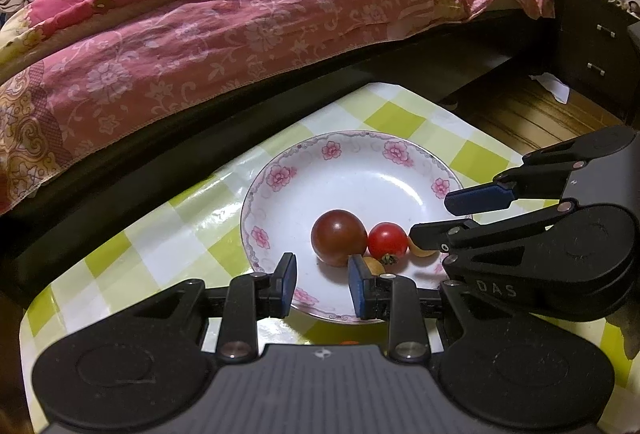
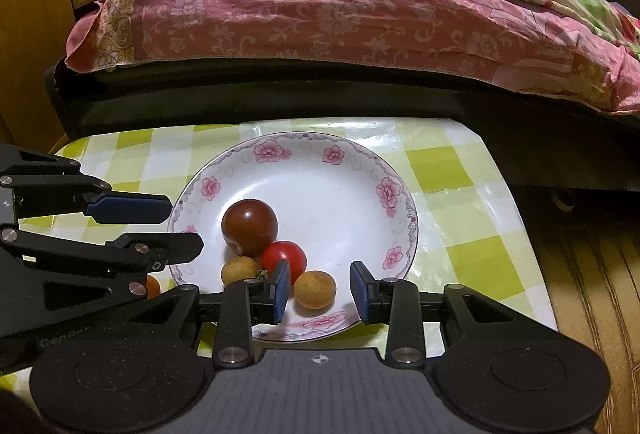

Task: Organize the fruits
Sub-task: 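Lower both brown fruits into the plate and open both grippers, then withdraw both grippers from the plate toward the remaining fruits, then grasp a red cherry tomato with the right gripper while the left grasps a tangerine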

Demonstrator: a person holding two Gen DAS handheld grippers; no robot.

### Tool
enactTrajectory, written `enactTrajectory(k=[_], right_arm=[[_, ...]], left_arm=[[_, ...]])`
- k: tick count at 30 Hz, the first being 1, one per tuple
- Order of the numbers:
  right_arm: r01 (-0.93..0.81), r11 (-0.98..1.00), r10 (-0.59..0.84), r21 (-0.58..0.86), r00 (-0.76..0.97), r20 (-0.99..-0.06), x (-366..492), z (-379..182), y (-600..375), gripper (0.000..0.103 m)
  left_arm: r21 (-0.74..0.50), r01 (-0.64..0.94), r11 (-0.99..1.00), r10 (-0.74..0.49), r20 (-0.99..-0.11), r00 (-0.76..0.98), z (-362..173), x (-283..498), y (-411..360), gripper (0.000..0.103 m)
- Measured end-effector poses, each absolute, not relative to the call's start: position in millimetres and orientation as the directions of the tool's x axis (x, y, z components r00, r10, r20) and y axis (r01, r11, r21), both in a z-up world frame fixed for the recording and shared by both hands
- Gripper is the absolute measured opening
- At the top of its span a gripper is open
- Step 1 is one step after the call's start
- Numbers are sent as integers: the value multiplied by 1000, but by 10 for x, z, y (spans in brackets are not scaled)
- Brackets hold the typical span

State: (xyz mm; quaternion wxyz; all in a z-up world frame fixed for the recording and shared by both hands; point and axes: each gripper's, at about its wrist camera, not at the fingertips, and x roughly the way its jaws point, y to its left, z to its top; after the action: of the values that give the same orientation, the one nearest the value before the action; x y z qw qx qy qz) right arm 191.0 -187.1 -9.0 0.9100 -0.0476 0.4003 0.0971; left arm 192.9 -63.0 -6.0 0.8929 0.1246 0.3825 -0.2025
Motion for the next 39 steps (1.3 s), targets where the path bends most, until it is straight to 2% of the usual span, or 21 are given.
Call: enactTrajectory(k=[15,24,30,39], right_arm=[[-211,977,142,0,657,-740,1885,-62,-1897,31],[-273,962,176,-3,629,-757,1588,-35,-1815,32],[-380,924,272,44,572,-774,1293,0,-1653,39],[-562,825,363,50,460,-811,1089,-149,-1369,40]], left_arm=[[69,476,877,-277,-736,618,-62,1873,-600,36],[42,503,863,-293,-770,567,-63,1532,-236,36],[29,556,831,-326,-785,528,-61,1245,-12,37],[7,588,809,-349,-799,489,-113,1085,130,37]])
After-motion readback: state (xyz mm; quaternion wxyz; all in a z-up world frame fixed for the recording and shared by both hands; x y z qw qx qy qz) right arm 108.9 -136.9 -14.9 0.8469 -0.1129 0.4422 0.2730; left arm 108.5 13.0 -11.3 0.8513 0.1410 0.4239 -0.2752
